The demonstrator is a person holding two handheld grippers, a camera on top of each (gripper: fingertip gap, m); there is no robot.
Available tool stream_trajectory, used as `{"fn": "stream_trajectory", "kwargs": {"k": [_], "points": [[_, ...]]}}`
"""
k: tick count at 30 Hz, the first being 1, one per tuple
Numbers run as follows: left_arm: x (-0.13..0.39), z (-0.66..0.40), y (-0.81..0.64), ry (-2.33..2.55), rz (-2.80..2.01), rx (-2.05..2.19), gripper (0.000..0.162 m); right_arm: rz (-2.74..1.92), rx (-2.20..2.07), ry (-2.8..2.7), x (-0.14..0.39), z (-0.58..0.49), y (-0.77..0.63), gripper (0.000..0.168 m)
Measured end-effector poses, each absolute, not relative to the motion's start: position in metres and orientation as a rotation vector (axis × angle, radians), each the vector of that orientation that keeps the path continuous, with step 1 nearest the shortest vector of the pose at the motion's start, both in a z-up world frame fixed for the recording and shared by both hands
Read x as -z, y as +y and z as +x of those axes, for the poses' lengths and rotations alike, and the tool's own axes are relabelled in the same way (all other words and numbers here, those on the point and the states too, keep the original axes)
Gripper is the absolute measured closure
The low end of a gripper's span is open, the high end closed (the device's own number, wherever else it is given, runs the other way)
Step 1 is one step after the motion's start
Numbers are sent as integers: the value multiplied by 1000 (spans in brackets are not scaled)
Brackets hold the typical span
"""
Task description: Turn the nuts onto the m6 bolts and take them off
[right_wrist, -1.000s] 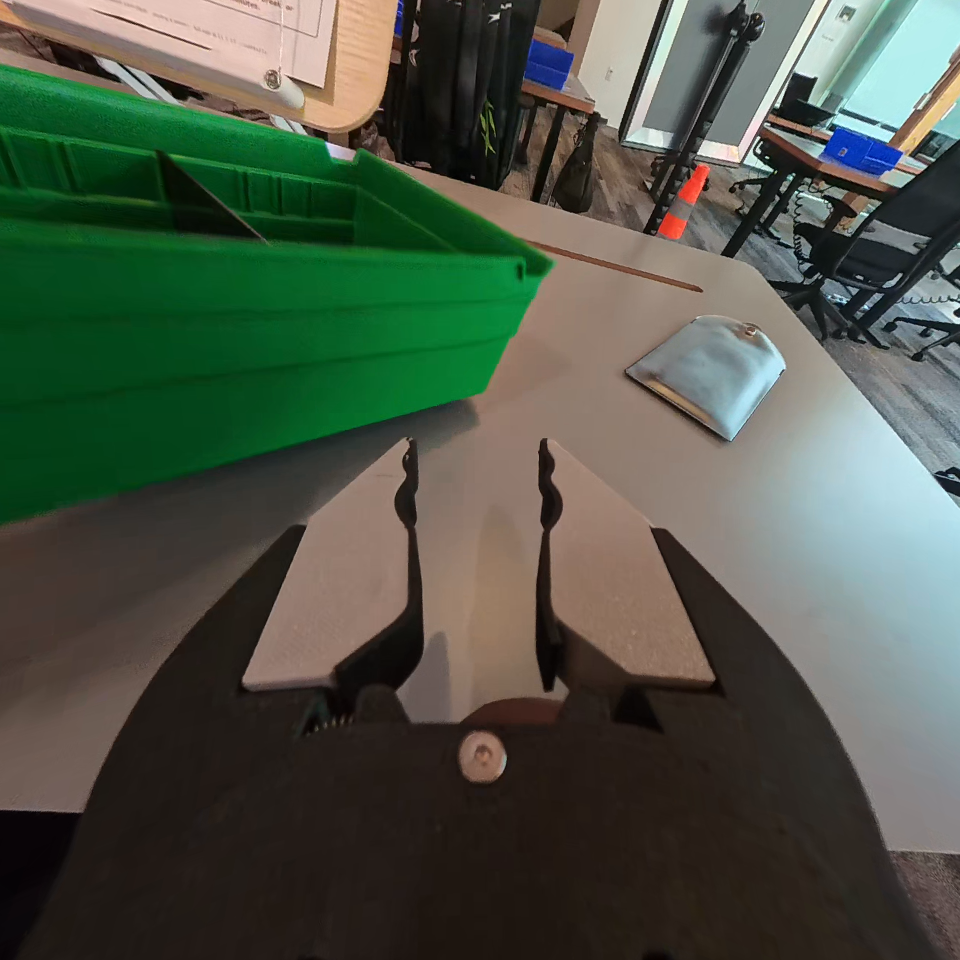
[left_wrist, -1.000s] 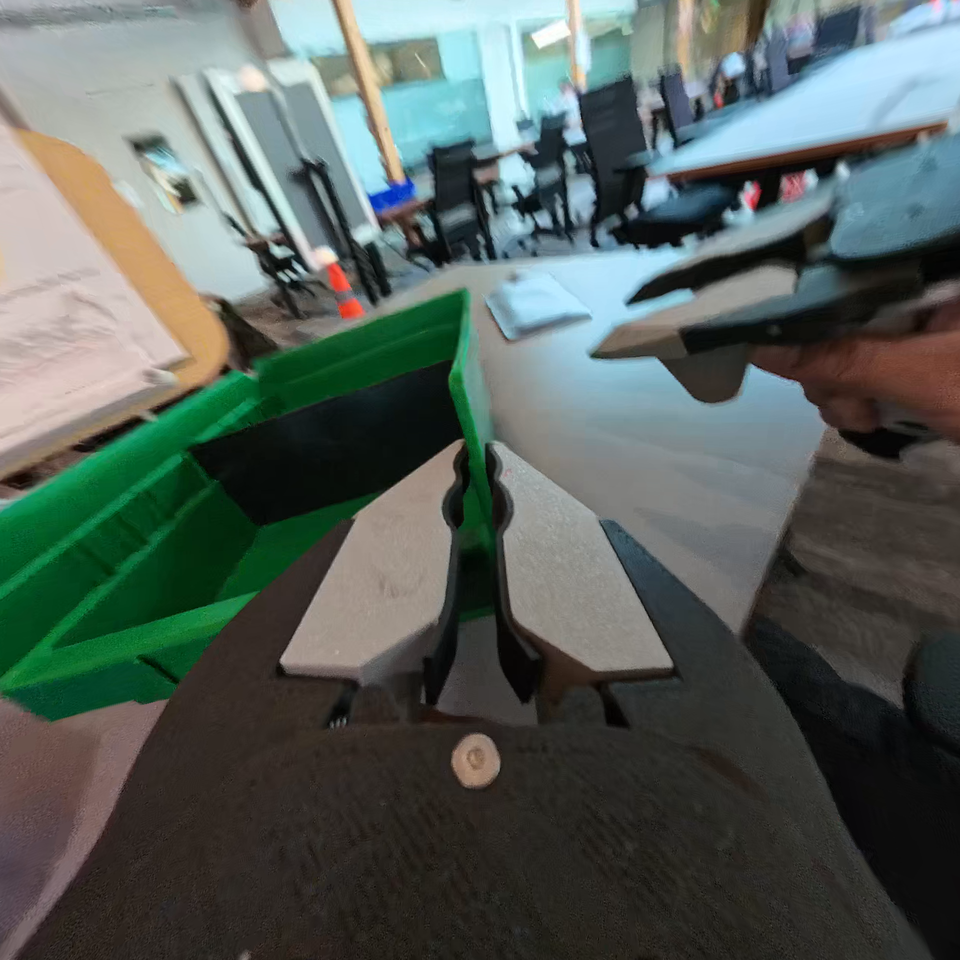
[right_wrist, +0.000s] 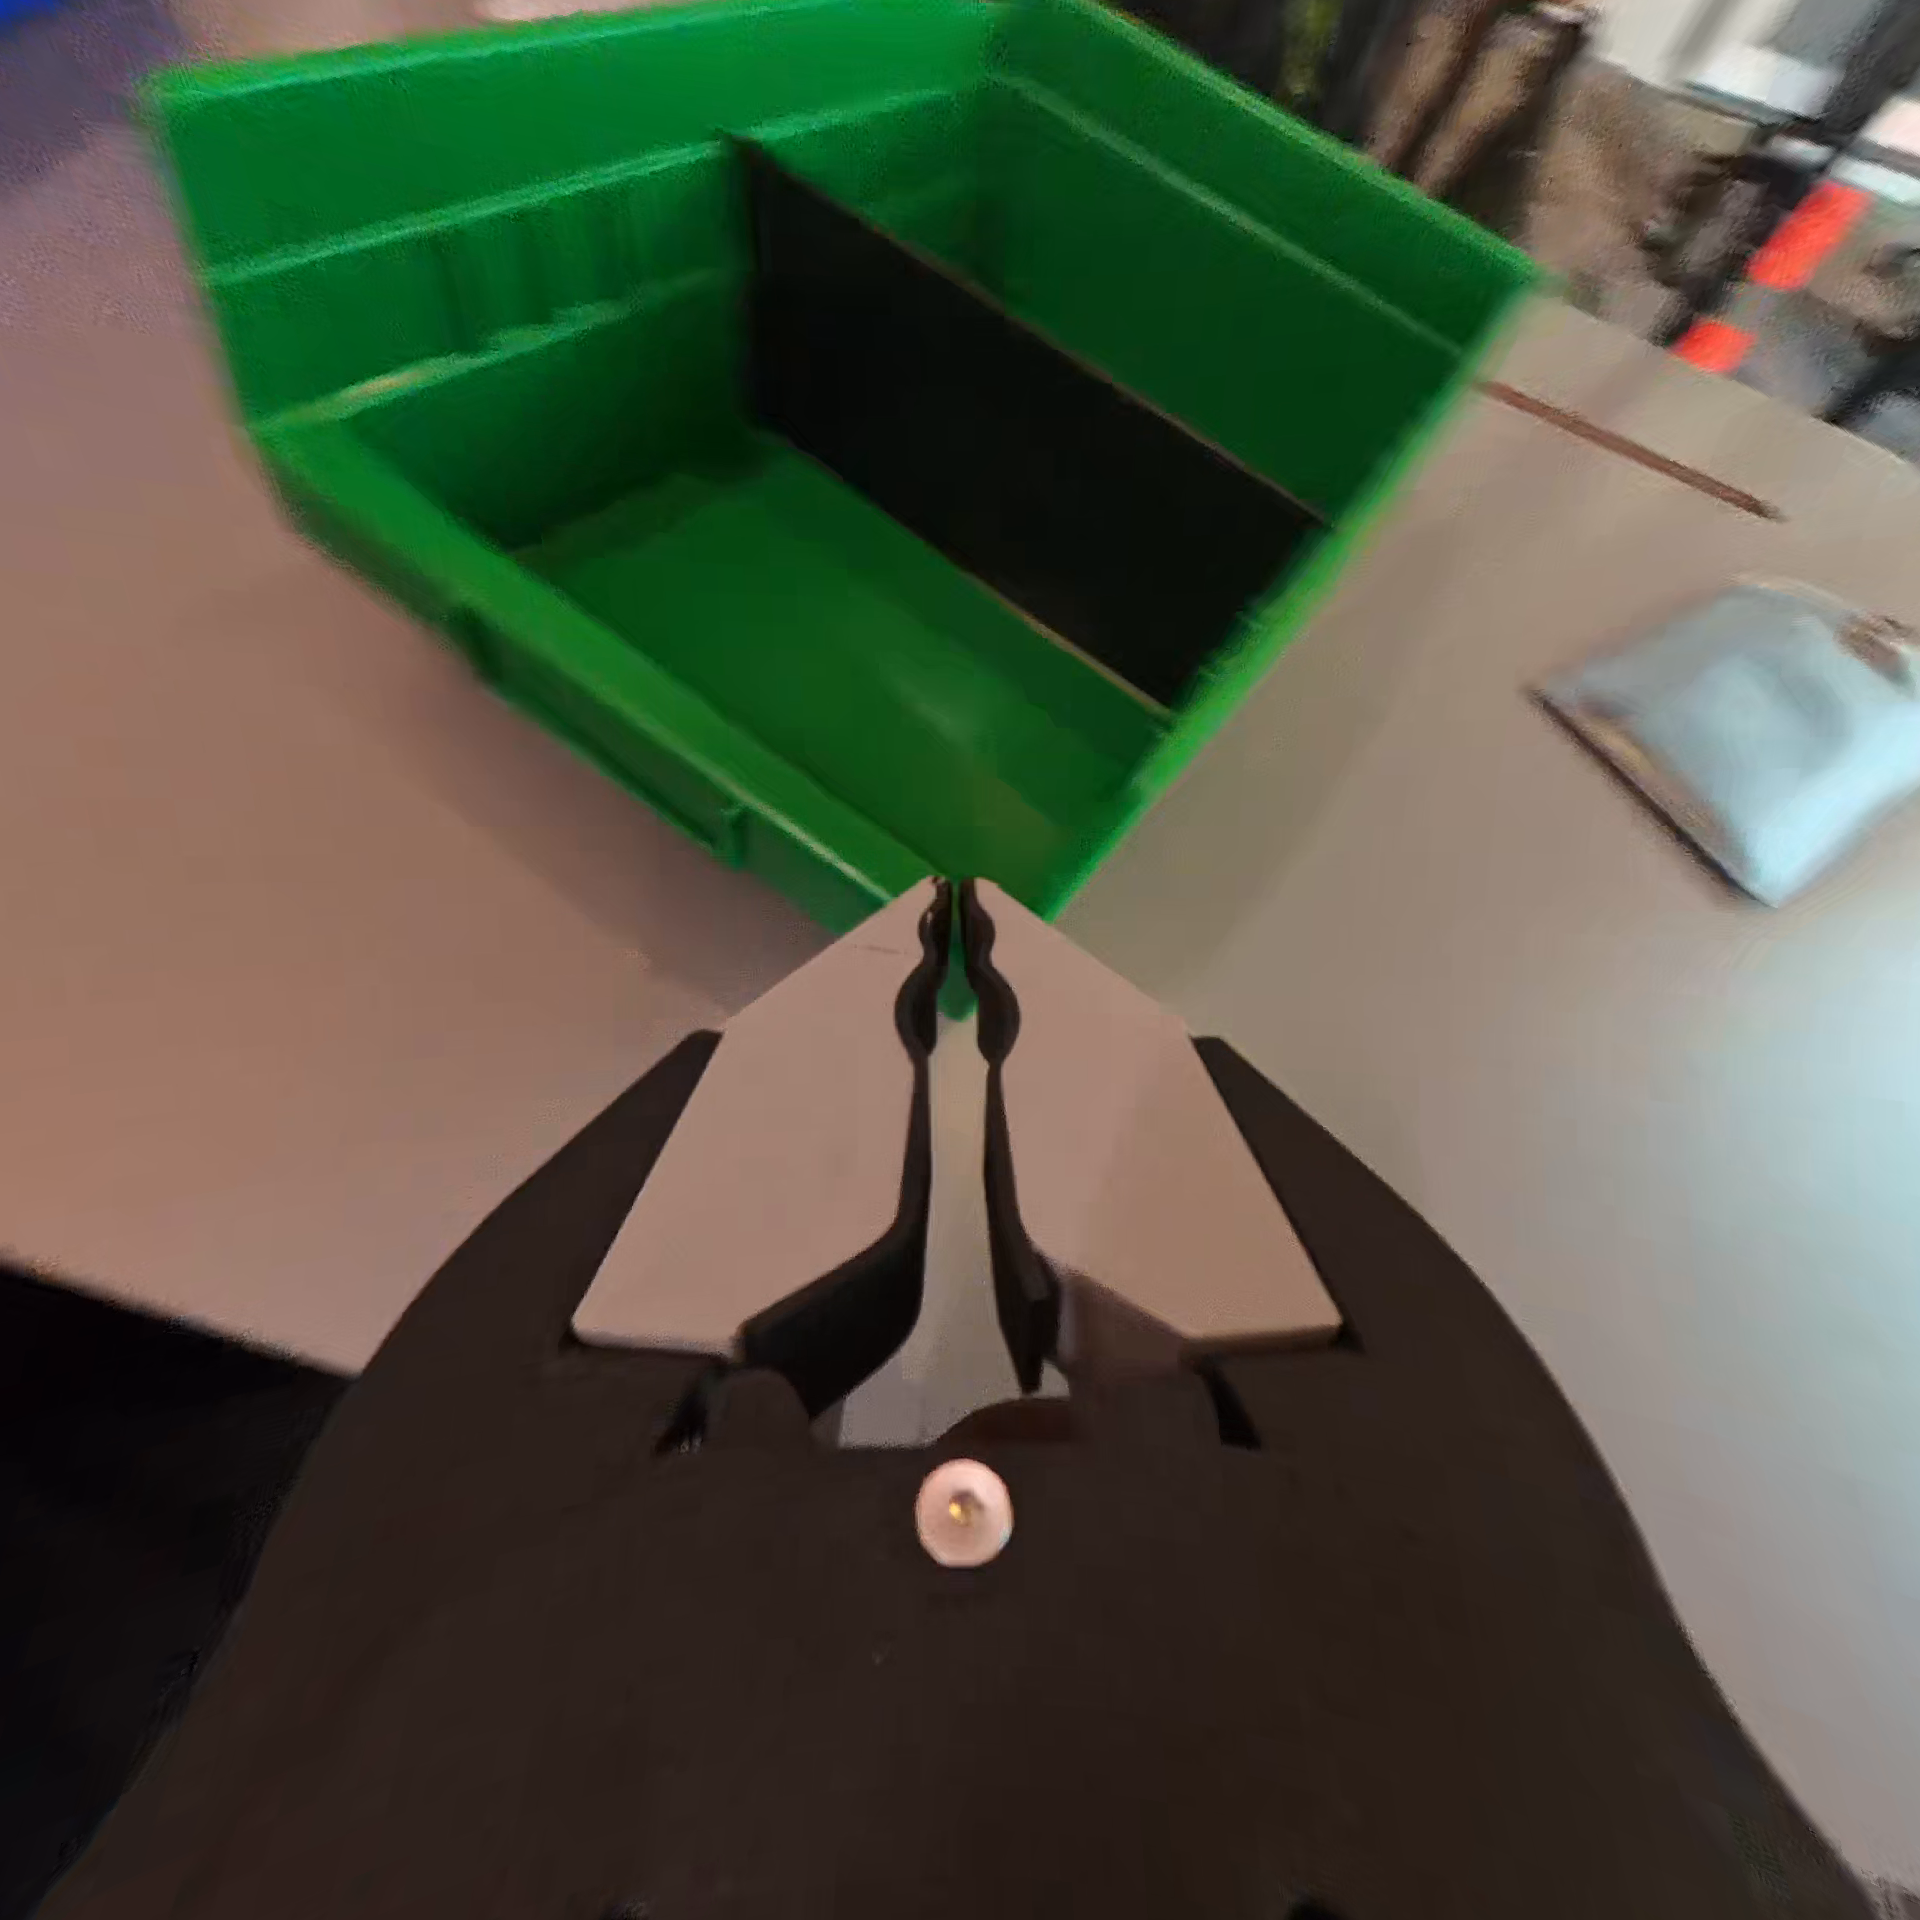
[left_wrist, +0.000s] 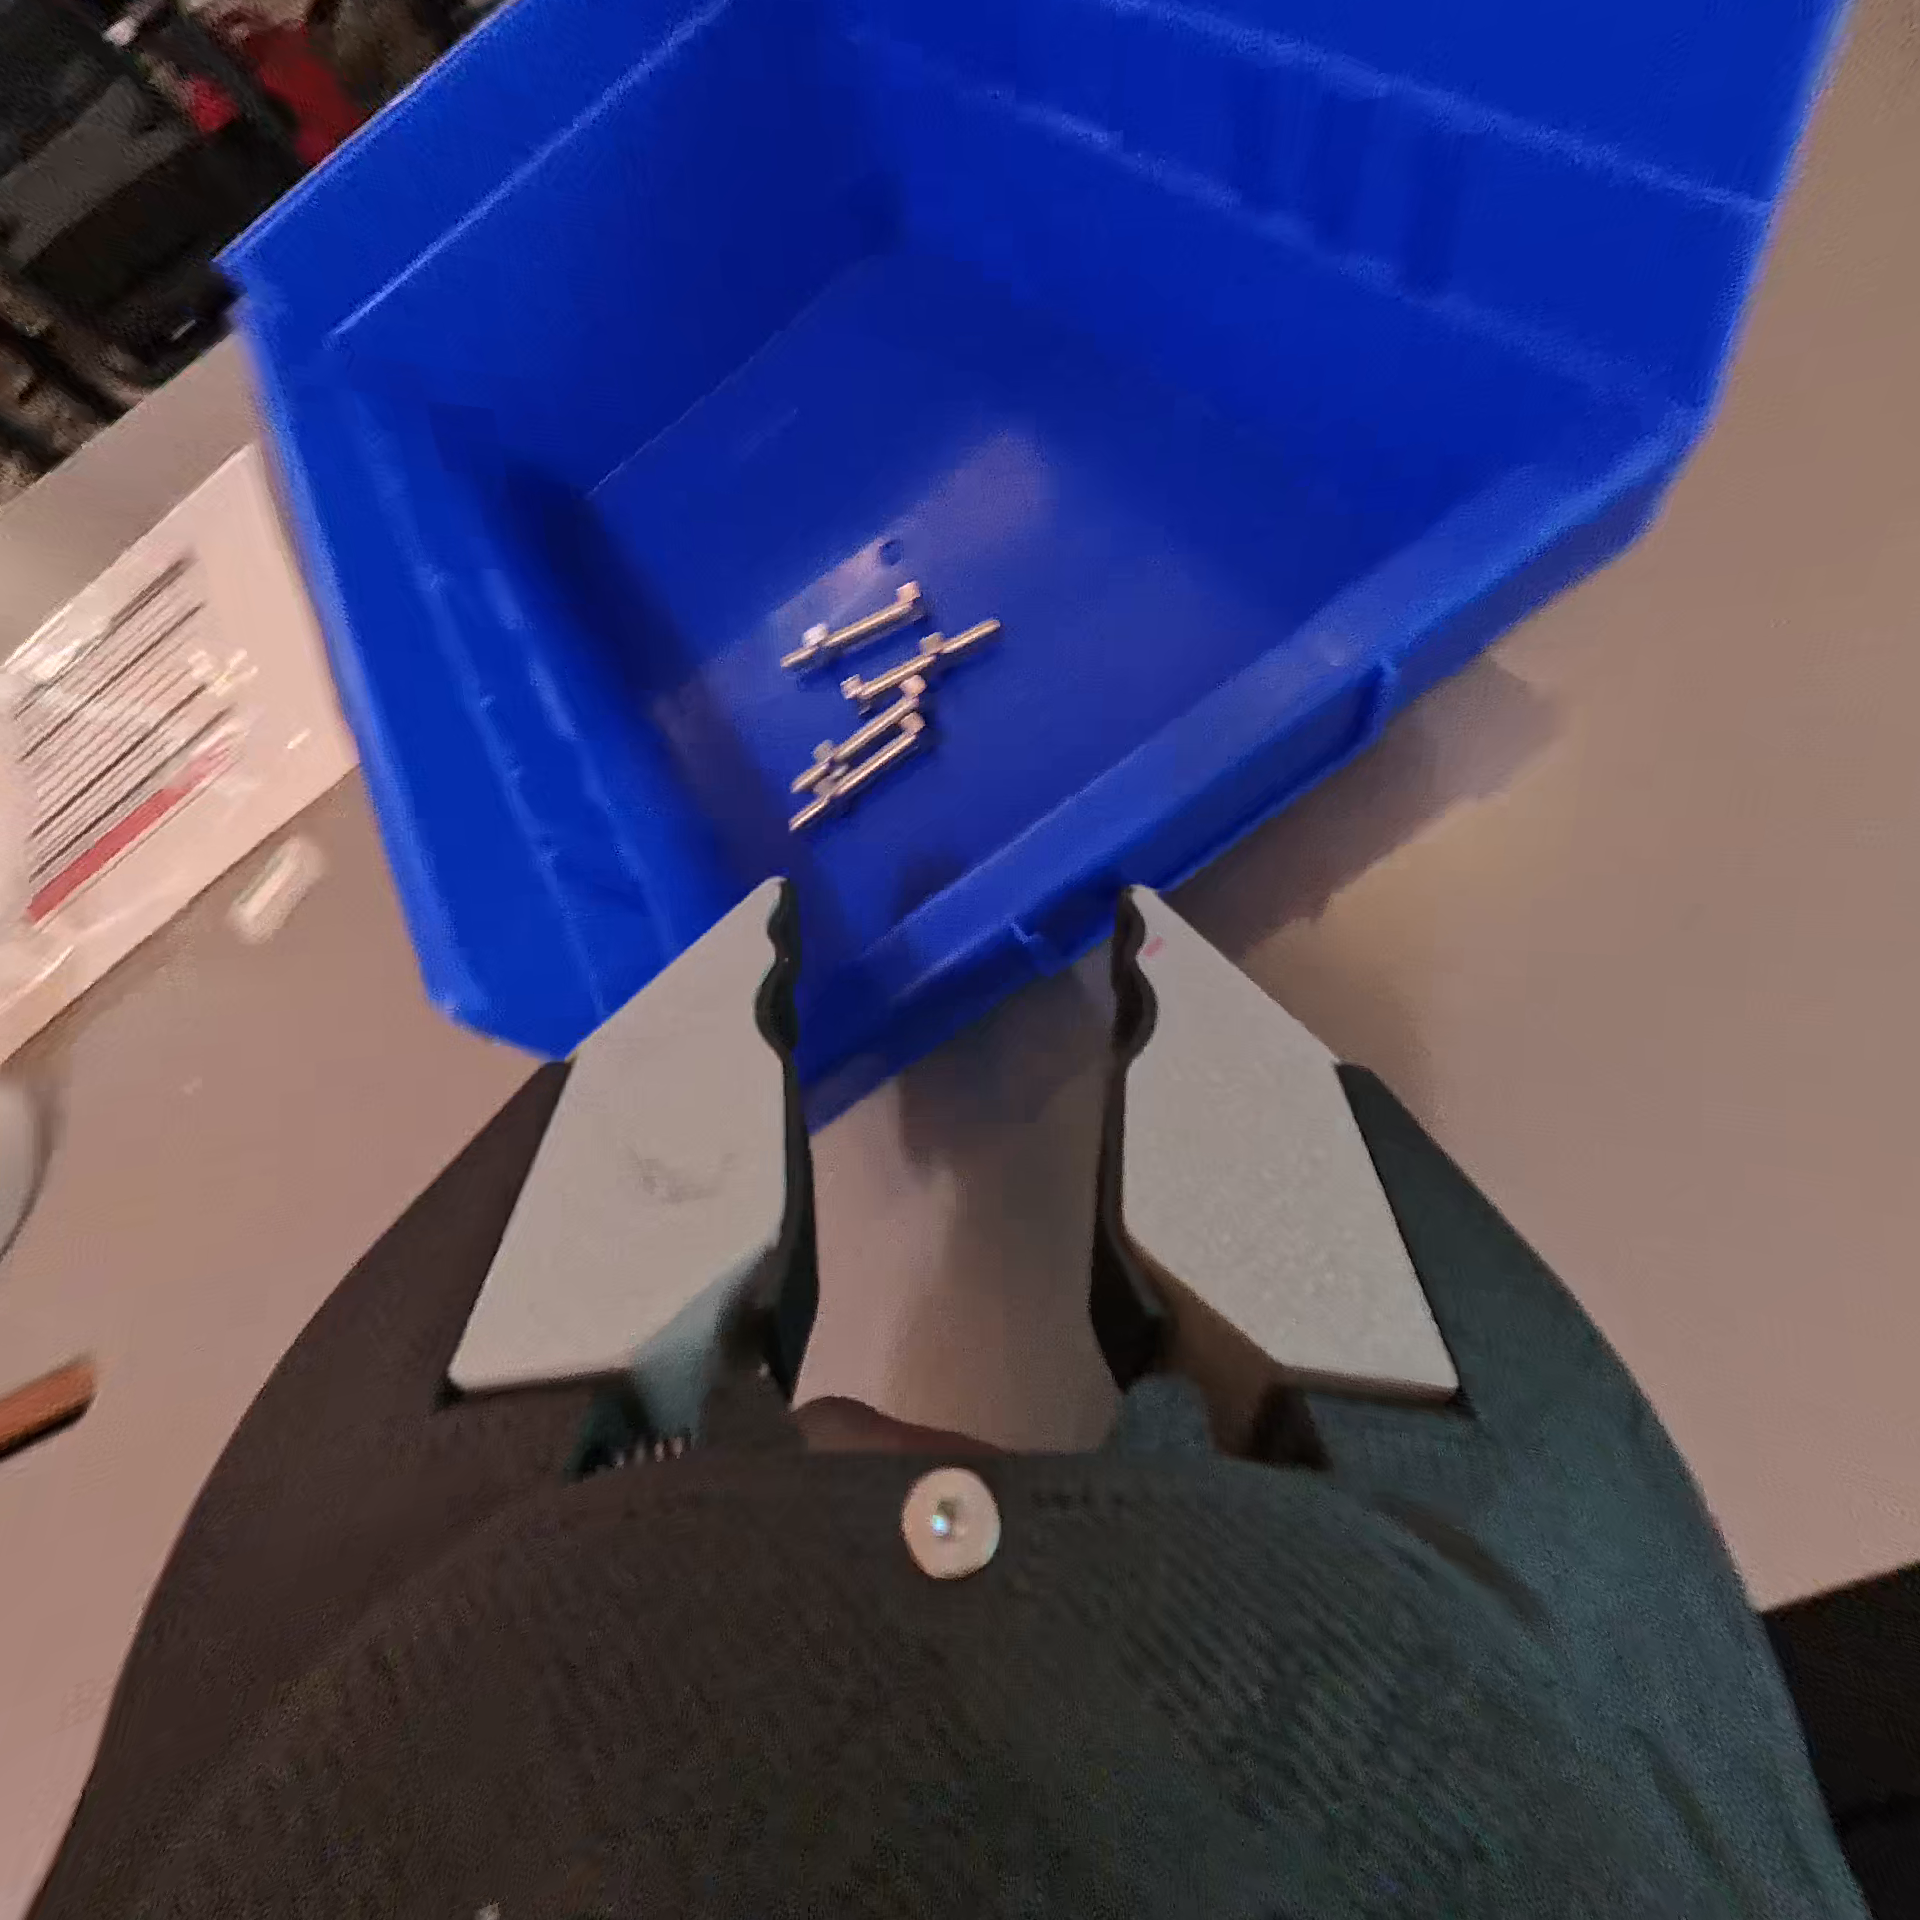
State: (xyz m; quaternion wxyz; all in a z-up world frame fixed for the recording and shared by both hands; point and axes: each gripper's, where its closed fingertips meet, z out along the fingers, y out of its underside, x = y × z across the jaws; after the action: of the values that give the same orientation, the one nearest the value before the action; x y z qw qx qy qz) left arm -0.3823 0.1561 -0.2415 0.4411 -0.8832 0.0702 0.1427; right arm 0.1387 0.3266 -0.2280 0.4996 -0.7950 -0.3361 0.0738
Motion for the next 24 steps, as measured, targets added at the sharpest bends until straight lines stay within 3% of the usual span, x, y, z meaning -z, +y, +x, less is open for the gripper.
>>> {"fn": "stream_trajectory", "kwargs": {"k": [1, 2, 3, 11, 16, 18, 19, 20, 21, 22, 24], "points": [[239, -393, 151, 135, -2192, -358, 102, -1965, -175, -766, 231, 155, 336, 160], [237, -395, 146, 106, -2185, -319, 102, -2013, -227, -738, 234, 161, 338, 133], [232, -389, 143, 95, -2170, -251, 102, -2026, -304, -728, 233, 159, 334, 128], [220, -270, 194, 286, -2047, -89, 93, -1782, -201, -859, 204, 59, 313, 116], [237, -257, 240, 231, -2056, -177, 93, -1817, -199, -837, 223, 21, 332, 106], [237, -264, 248, 212, -2038, -268, 110, -1854, -191, -819, 233, 18, 341, 111], [235, -274, 249, 201, -2026, -355, 133, -1862, -191, -809, 235, 18, 345, 119], [233, -279, 248, 219, -2015, -401, 145, -1861, -208, -808, 236, 17, 345, 124], [234, -281, 246, 194, -2018, -390, 146, -1865, -229, -808, 237, 16, 345, 132], [234, -284, 244, 191, -2016, -401, 148, -1875, -229, -824, 239, 16, 343, 157], [233, -295, 237, 174, -2007, -449, 151, -1858, -57, -796, 238, 33, 354, 166]]}}
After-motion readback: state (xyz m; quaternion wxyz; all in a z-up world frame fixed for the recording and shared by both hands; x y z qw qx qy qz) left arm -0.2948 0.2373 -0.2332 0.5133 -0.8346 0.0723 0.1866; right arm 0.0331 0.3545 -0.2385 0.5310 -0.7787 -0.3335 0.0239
